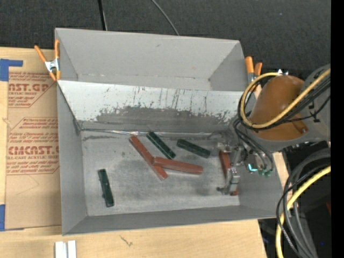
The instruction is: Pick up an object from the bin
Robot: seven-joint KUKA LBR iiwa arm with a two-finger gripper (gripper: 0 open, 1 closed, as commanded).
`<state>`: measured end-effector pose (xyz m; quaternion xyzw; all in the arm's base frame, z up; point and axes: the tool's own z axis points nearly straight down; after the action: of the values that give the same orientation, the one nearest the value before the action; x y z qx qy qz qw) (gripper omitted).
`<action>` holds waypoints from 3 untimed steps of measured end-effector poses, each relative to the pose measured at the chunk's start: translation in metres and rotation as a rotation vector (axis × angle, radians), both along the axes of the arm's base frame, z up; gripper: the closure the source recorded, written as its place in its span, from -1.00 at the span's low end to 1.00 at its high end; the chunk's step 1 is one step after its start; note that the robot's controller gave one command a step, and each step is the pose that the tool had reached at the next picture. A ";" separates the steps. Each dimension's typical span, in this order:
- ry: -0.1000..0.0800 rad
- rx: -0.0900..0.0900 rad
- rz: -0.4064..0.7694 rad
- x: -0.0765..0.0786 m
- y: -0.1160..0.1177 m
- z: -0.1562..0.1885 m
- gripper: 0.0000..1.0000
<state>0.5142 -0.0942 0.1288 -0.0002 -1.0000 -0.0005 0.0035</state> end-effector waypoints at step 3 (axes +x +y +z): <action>-0.005 -0.002 -0.166 0.056 0.035 -0.038 -1.00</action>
Offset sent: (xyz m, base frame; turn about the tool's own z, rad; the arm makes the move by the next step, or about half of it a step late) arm 0.0563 0.0307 -0.0588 0.2745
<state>0.5701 -0.0590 0.0906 -0.0828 -0.9966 0.0001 0.0010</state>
